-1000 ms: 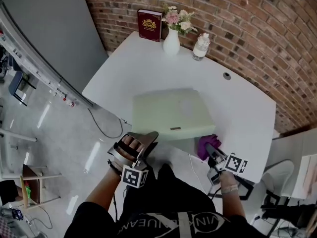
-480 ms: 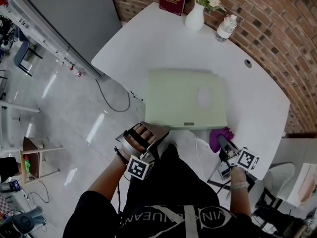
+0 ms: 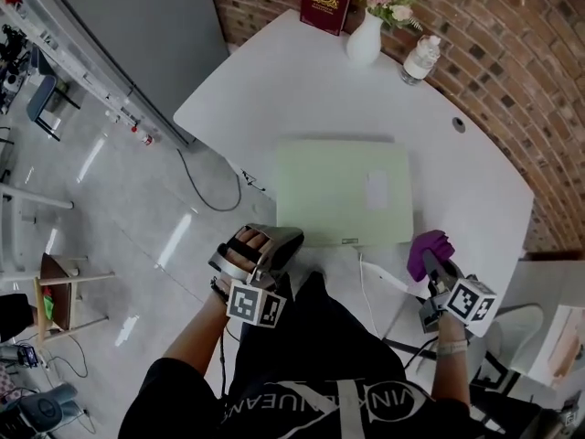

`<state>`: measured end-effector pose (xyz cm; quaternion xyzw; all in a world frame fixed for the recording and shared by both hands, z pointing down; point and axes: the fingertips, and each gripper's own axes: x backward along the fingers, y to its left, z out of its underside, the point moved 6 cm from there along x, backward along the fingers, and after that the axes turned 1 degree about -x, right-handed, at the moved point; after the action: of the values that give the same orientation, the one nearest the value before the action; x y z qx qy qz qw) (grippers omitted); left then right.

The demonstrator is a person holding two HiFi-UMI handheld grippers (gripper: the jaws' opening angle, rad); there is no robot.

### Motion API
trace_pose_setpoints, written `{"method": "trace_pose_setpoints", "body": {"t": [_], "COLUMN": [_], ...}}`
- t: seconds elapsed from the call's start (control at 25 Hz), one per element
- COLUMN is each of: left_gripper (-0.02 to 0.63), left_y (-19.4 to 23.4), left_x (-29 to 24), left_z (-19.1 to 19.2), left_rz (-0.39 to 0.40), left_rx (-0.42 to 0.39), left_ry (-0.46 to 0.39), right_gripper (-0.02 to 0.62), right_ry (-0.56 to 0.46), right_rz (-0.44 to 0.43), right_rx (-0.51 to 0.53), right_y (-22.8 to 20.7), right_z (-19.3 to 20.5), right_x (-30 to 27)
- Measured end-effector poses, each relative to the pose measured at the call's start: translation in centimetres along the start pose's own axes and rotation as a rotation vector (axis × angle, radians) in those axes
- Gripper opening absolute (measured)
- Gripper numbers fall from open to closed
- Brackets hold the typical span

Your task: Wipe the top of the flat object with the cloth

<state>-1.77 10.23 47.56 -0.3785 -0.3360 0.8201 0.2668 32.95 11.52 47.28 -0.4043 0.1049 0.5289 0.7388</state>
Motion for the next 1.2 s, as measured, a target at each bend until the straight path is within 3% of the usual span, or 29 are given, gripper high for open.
{"method": "trace_pose_setpoints", "body": {"t": [0.12,0.24,0.36,0.48,0.68,0.76,0.8,0.92,1.2], "left_gripper": [0.046,0.046,0.046,0.046,0.054,0.160,0.179,0.215,0.301], "left_y": [2.0,4.1,5.8,7.1,7.3,6.9,6.9,7.2,5.8], "left_x": [-0.2,-0.4,-0.8,-1.1,-2.6,-3.2,-3.5,-3.9,-4.5], "left_z": [1.7,3.9,6.2,7.9,10.4,11.1,11.2,11.4,12.5], "left_rz": [-0.037,-0.079,-0.129,-0.152,-0.070,-0.014,0.014,0.065,0.173], "left_rx": [0.176,0.406,0.624,0.785,1.061,1.141,1.169,1.275,1.629], "left_ry": [0.032,0.069,0.103,0.126,0.126,0.122,0.117,0.077,0.032], "right_gripper": [0.064,0.064,0.064,0.064,0.064,0.064,0.064,0.064,0.064], "right_ry": [-0.040,-0.064,-0.088,-0.053,0.028,0.066,0.086,0.156,0.273], "right_rz": [-0.004,-0.032,-0.101,-0.199,-0.390,-0.442,-0.463,-0.519,-0.579], "right_rx": [0.106,0.178,0.208,0.265,0.303,0.333,0.349,0.385,0.369], "right_y": [1.3,3.0,5.0,8.0,14.2,16.9,18.2,21.5,26.7], "right_z": [-2.0,-3.6,-5.4,-7.0,-9.0,-9.6,-9.8,-10.1,-9.8], "right_x": [0.2,0.1,-0.9,-3.2,-9.8,-12.5,-13.9,-17.6,-24.5]}}
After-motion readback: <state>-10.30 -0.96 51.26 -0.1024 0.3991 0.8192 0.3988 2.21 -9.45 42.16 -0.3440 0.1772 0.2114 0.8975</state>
